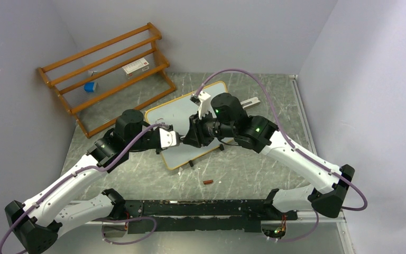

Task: Write a sentence on the whiteboard

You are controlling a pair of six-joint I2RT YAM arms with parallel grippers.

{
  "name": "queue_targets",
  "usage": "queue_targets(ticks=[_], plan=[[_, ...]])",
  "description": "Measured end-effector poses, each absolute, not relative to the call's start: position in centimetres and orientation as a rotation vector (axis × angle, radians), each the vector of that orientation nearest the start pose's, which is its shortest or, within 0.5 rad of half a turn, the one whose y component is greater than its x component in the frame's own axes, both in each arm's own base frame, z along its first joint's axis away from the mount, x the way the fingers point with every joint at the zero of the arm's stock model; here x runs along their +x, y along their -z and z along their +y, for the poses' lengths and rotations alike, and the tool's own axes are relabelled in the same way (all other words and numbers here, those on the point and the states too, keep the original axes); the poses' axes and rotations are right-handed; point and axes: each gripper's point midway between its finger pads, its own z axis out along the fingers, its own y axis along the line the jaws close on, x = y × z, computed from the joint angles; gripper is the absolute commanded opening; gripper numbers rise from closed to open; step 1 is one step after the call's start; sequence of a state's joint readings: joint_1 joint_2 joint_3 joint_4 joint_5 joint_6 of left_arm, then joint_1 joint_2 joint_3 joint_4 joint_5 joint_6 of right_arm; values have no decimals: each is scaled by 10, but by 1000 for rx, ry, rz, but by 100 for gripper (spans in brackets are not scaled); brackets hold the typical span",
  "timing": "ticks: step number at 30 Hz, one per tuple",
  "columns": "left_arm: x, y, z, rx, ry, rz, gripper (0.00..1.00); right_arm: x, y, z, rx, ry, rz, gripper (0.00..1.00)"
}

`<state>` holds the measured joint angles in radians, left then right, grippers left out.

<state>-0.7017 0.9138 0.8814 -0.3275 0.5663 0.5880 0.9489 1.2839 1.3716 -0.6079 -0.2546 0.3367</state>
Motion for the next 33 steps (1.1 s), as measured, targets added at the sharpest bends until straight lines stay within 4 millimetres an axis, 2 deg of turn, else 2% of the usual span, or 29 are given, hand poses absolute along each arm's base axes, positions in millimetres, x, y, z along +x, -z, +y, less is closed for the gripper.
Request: queue_targets(ticks=[17, 33], plan=[[189, -248, -264, 1478, 639, 1295, 5, 173, -286, 336, -841, -1003, 2138, 32], [185, -245, -264, 1502, 647, 1312, 5, 174, -283, 341, -864, -1008, 2161, 24]])
